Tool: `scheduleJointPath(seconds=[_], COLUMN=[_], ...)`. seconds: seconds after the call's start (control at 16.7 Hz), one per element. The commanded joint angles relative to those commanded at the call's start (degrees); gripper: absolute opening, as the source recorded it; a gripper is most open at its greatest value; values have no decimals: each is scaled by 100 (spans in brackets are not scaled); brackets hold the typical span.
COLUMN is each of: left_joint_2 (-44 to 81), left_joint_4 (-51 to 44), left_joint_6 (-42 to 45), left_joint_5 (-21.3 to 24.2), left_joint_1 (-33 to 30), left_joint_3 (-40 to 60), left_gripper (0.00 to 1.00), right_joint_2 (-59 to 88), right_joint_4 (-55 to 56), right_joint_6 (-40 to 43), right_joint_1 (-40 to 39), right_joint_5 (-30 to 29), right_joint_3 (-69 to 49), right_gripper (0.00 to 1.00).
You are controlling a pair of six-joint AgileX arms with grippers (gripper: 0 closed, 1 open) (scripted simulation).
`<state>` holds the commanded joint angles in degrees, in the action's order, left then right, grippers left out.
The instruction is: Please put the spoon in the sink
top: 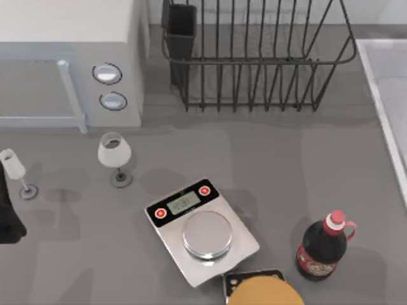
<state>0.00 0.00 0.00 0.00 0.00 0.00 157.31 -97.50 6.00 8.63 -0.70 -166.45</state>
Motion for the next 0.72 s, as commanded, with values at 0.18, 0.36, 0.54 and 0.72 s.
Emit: scheduleJointPath(seconds=[0.18, 0.36, 0.54, 0.72], left_joint_2=[0, 0, 0, 0], left_joint_4=[0, 0, 0, 0], left_joint_6=[0, 0, 0, 0], left_joint_5=[0, 0, 0, 0], left_joint_1=[0, 0, 0, 0], left_joint_3=[0, 0, 0, 0], left_gripper=[100, 100, 100, 100], right_joint_2=[-1, -99, -349, -611], right_joint_4=[9, 201, 710, 1308], right_joint_6=[-5, -4, 7, 4], right_joint_1=[31, 26, 3, -4], right_joint_5=[8, 9, 12, 15], right_joint_3=[15, 242, 1010, 2021], right_gripper=[0, 0, 0, 0])
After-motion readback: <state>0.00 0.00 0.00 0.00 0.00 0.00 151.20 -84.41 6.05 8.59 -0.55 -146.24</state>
